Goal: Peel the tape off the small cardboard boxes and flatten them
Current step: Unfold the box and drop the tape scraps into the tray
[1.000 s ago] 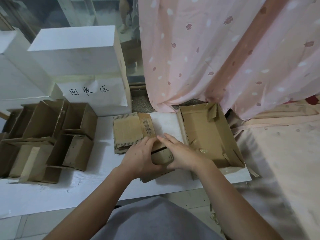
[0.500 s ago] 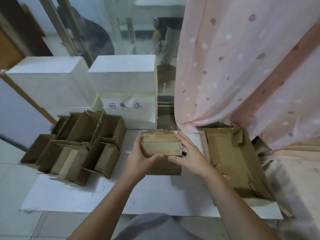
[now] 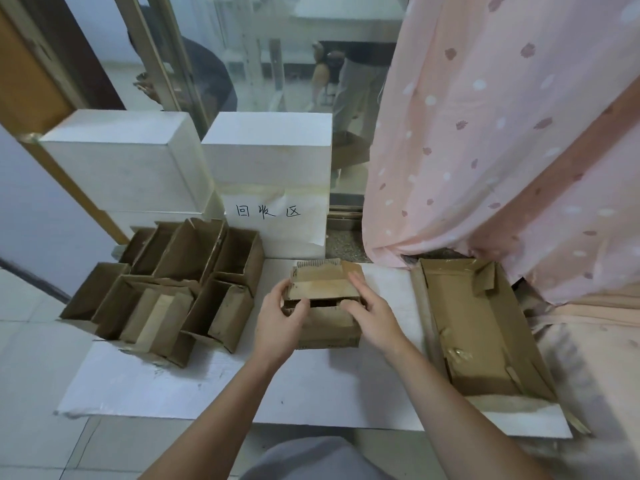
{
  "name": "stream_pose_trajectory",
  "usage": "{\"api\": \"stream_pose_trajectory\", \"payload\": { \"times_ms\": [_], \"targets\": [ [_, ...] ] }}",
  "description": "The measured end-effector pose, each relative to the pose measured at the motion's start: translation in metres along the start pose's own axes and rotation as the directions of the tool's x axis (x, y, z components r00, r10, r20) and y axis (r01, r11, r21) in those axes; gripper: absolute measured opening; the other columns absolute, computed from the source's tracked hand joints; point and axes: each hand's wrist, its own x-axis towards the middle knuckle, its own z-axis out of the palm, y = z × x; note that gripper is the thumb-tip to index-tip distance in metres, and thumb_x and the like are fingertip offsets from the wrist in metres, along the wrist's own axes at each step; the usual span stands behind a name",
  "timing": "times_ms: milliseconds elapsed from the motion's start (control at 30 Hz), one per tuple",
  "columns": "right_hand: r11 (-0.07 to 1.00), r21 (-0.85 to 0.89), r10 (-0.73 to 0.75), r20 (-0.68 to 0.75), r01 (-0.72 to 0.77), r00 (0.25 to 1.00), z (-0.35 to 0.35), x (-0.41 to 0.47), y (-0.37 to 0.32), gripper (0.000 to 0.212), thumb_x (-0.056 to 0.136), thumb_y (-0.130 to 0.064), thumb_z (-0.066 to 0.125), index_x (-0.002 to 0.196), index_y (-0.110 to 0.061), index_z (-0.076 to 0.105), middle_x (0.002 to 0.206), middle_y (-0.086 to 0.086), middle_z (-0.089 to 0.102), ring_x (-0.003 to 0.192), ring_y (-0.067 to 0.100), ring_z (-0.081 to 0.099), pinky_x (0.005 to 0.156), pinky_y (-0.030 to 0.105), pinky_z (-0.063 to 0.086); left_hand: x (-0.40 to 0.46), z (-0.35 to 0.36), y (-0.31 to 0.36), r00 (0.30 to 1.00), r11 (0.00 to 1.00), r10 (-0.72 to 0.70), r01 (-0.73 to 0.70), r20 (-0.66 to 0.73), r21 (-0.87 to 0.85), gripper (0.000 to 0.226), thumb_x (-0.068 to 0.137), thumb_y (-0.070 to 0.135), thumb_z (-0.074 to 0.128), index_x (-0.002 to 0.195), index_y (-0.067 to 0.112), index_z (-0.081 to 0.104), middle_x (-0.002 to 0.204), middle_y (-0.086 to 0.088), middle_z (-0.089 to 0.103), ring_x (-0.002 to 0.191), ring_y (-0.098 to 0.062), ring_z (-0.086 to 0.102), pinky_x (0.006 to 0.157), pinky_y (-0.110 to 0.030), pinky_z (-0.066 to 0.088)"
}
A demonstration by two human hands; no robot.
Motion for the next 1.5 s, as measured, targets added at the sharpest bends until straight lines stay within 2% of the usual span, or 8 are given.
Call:
{"api": "stream_pose_trajectory", "payload": {
  "times_ms": [167,333,467,733,867,1100,1267,1500],
  "targets": [
    [0.995,-0.094,0.051,0.181,-0.035,0.982,-0.014,-0.009,-0.008,0.095,0.079,-0.039,0.071,0.159,-0.043,0.02,0.164,-0.03,0.004,0.149,-0.009,0.006,0.125,0.032,0.015,-0.004,-0.023,0.003,0.945,0.995,0.022,0.01,0.325,-0.098,0.064,0.099,0.019,0.069,0.14,0.05,0.032,0.122,0.036,0.044,0.106,0.01,0.052,0.074,-0.001,0.044],
    [0.944,-0.33,0.113,0.32,0.0,0.941,-0.024,-0.012,-0.011,0.131,0.063,-0.039,0.089,0.161,-0.04,0.001,0.163,-0.031,-0.013,0.151,-0.006,0.005,0.121,0.028,0.03,0.007,-0.046,-0.004,0.859,0.999,-0.025,0.032,0.512,-0.005,0.11,0.075,0.011,0.092,0.145,0.055,0.021,0.124,0.033,0.054,0.118,0.0,0.06,0.083,-0.013,0.055],
    [0.909,-0.41,0.024,0.226,0.073,0.974,-0.013,-0.009,-0.01,0.125,0.07,-0.024,0.088,0.162,-0.035,0.003,0.167,-0.022,-0.005,0.152,-0.001,0.01,0.116,0.018,0.03,0.008,-0.043,0.001,0.917,0.986,0.012,-0.078,0.399,0.149,0.117,0.074,0.013,0.093,0.16,0.041,0.02,0.115,0.037,0.044,0.12,-0.006,0.049,0.101,-0.026,0.051],
    [0.965,-0.255,-0.036,0.099,0.06,0.994,-0.005,-0.011,0.002,0.128,0.066,-0.024,0.093,0.155,-0.056,0.007,0.154,-0.021,0.039,0.135,0.002,0.046,0.106,0.016,0.043,0.009,-0.044,-0.015,0.952,0.974,0.087,-0.143,0.293,0.174,0.111,0.077,0.023,0.092,0.158,0.051,0.021,0.129,0.026,0.049,0.122,-0.003,0.049,0.096,-0.031,0.057],
    [0.983,-0.179,-0.021,0.031,0.026,0.999,0.001,-0.013,0.011,0.127,0.06,-0.03,0.094,0.154,-0.055,0.012,0.147,-0.019,0.051,0.134,0.004,0.049,0.11,0.037,0.047,0.007,-0.043,-0.025,0.96,0.984,0.096,-0.131,0.265,0.118,0.111,0.077,0.029,0.092,0.159,0.048,0.018,0.141,0.031,0.043,0.126,0.003,0.047,0.101,-0.023,0.048],
    [0.985,-0.173,0.005,0.008,-0.004,1.0,0.004,-0.016,0.022,0.092,0.062,-0.031,0.092,0.127,-0.053,0.031,0.141,-0.015,0.053,0.132,0.007,0.05,0.108,0.042,0.049,0.007,-0.038,-0.034,0.957,0.987,0.091,-0.124,0.275,0.105,0.091,0.078,0.025,0.091,0.142,0.049,0.03,0.134,0.022,0.048,0.117,-0.002,0.056,0.079,-0.01,0.054],
    [0.981,-0.189,-0.025,0.08,0.039,0.996,-0.003,-0.016,0.016,0.116,0.062,-0.03,0.095,0.152,-0.053,0.024,0.151,-0.015,0.041,0.138,0.004,0.043,0.109,0.034,0.048,0.014,-0.04,-0.036,0.933,0.964,0.132,-0.2,0.336,0.177,0.112,0.075,0.03,0.093,0.154,0.054,0.018,0.149,0.017,0.036,0.129,-0.011,0.049,0.102,-0.035,0.056],
    [0.922,-0.38,-0.014,0.165,0.077,0.986,-0.006,-0.012,0.01,0.127,0.064,-0.032,0.091,0.16,-0.042,0.009,0.145,-0.022,0.024,0.134,0.011,0.039,0.108,0.028,0.044,0.025,-0.041,-0.038,0.915,0.931,0.122,-0.24,0.385,0.274,0.136,0.064,0.038,0.098,0.163,0.036,0.006,0.143,0.023,0.02,0.134,-0.01,0.032,0.114,-0.035,0.042]
  ]
}}
